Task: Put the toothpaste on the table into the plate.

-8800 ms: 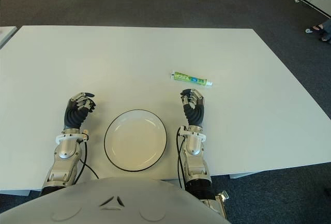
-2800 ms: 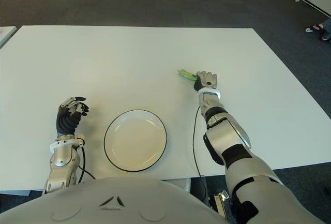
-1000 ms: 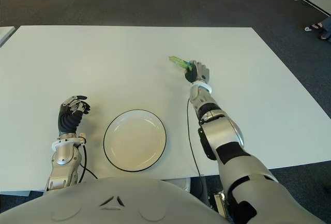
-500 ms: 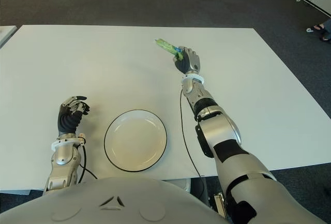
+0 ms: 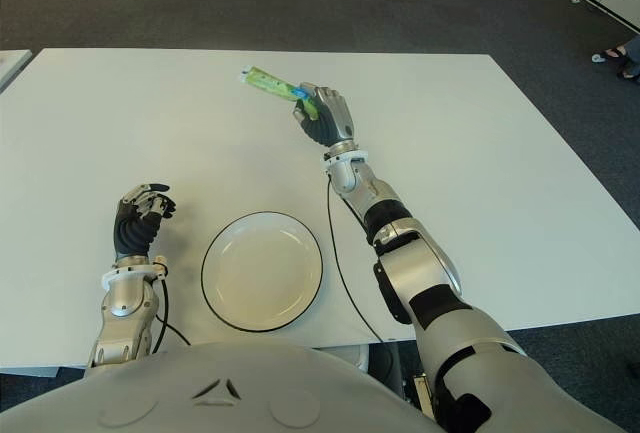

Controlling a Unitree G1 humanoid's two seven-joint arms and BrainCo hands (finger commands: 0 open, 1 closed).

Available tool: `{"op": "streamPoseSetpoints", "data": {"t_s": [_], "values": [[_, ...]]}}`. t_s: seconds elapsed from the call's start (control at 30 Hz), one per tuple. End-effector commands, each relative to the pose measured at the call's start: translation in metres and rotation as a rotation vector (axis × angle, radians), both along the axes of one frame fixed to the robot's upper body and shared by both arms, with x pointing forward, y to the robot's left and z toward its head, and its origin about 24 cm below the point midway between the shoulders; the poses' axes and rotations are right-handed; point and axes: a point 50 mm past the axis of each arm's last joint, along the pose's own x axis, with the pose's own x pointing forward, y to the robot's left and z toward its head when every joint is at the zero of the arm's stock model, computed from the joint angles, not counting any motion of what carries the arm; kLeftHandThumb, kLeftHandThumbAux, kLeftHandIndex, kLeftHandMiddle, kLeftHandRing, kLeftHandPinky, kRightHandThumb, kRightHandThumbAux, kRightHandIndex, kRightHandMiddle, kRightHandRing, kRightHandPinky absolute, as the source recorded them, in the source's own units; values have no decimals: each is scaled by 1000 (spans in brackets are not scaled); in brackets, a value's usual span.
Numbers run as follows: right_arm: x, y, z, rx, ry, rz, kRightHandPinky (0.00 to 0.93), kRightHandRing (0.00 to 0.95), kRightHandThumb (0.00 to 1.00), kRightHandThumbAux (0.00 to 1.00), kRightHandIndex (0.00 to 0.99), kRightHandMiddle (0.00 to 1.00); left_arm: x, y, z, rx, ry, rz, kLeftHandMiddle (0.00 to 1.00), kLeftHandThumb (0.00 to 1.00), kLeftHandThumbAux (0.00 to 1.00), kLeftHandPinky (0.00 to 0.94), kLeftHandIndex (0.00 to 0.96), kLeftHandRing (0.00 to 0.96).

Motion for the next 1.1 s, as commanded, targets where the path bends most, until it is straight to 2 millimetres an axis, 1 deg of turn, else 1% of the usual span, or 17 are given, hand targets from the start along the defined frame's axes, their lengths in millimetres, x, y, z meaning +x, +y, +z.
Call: {"op": "streamPoseSetpoints", "data": {"t_s": [0.03, 0.13, 0.27, 0.43, 0.63, 0.8, 0.9, 1.1], "values": [[-17, 6, -8, -23, 26, 138, 850, 874, 707, 723, 439, 880, 2, -2, -1, -4, 4, -2, 602, 707, 714, 554, 433, 577], [-27, 11, -12, -70, 28, 245, 837, 862, 707, 723, 439, 868, 1, -1, -2, 2, 1, -2, 603, 707, 714, 551, 432, 577], [-34, 13, -13, -102, 33, 317, 824, 849, 706, 724, 439, 854, 1, 0, -2, 15, -1, -6, 602, 707, 714, 552, 433, 579], [-45, 16, -19, -198, 40, 481, 823, 837, 706, 724, 439, 845, 1, 0, -2, 13, 6, -8, 599, 707, 715, 559, 433, 584], [-60, 16, -24, -281, -12, 610, 828, 830, 706, 722, 440, 846, 1, -1, -1, 19, 9, -8, 604, 707, 715, 570, 433, 587], [-77, 22, -29, -344, -77, 735, 848, 837, 708, 720, 440, 857, 1, -2, -1, 17, 6, -14, 607, 707, 716, 577, 433, 591], [-80, 23, -30, -370, -100, 763, 862, 845, 709, 718, 441, 863, 1, -2, -1, 16, 5, -15, 608, 707, 716, 579, 433, 592], [-84, 26, -31, -478, -135, 851, 886, 864, 711, 715, 442, 861, 2, -3, -1, 29, 14, -20, 610, 707, 716, 581, 434, 596]]}}
